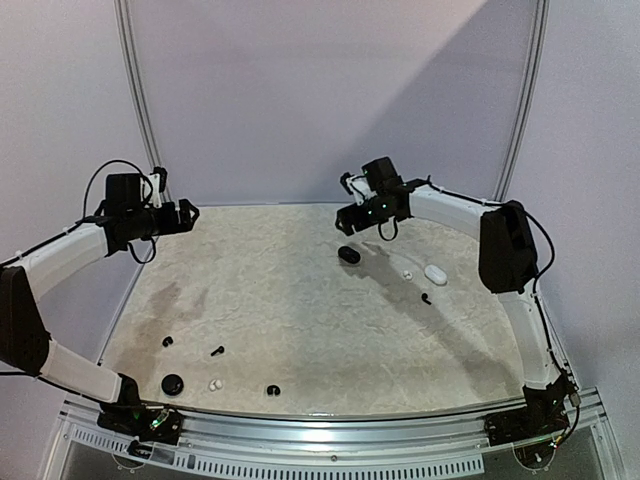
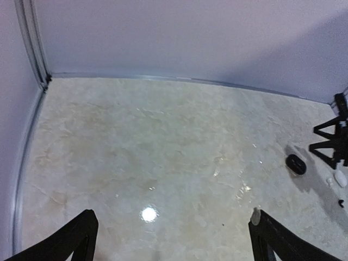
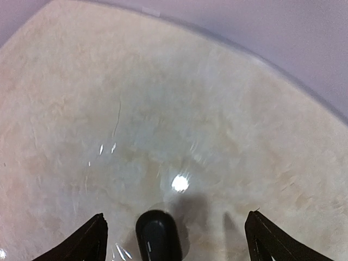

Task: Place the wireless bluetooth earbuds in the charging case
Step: Pick up the charging case from the corner of the board.

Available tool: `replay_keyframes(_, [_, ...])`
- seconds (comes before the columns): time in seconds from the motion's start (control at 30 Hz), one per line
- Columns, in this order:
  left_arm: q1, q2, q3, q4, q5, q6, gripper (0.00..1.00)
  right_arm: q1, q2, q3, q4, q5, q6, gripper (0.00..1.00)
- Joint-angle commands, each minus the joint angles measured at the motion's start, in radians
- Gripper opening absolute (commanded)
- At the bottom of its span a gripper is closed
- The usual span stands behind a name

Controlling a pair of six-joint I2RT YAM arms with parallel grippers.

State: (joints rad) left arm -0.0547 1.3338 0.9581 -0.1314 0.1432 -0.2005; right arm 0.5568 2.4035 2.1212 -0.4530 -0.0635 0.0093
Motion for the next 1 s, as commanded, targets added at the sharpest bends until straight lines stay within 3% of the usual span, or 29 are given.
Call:
replay_keyframes(0.0, [0.001,-0.010,-0.022,-0.081,0.210,-0.078,0.99,0.022,0.059,0.029,-0.163,-0.015,-0.018,0.89])
replay_keyframes(0.27, [0.000,-0.005,-0.030,-0.062,0.204,-0.066,0.97,0.036,0.124,0.027,-0.208,0.003,0.039,0.86])
replay_keyframes(0.43, [-0.004,-0.005,-0.028,-0.059,0.200,-0.066,0.96,0.037,0.141,0.026,-0.201,-0.009,0.031,0.73])
replay_keyframes(0.53, [-0.004,-0.005,-0.025,-0.056,0.199,-0.061,0.96,0.037,0.147,0.022,-0.198,-0.018,0.019,0.70])
replay_keyframes(0.8, [-0.006,-0.005,-0.002,-0.055,0.260,-0.041,0.99,0.037,0.148,0.026,-0.175,-0.038,0.001,0.33])
replay_keyframes(0.9, [-0.016,-0.006,0.020,-0.065,0.298,-0.049,0.95,0.045,0.119,0.019,-0.180,-0.045,-0.074,0.21])
replay_keyframes(0.97, [-0.032,-0.005,0.036,-0.080,0.322,-0.050,0.90,0.057,0.079,-0.006,-0.156,-0.031,-0.127,0.18])
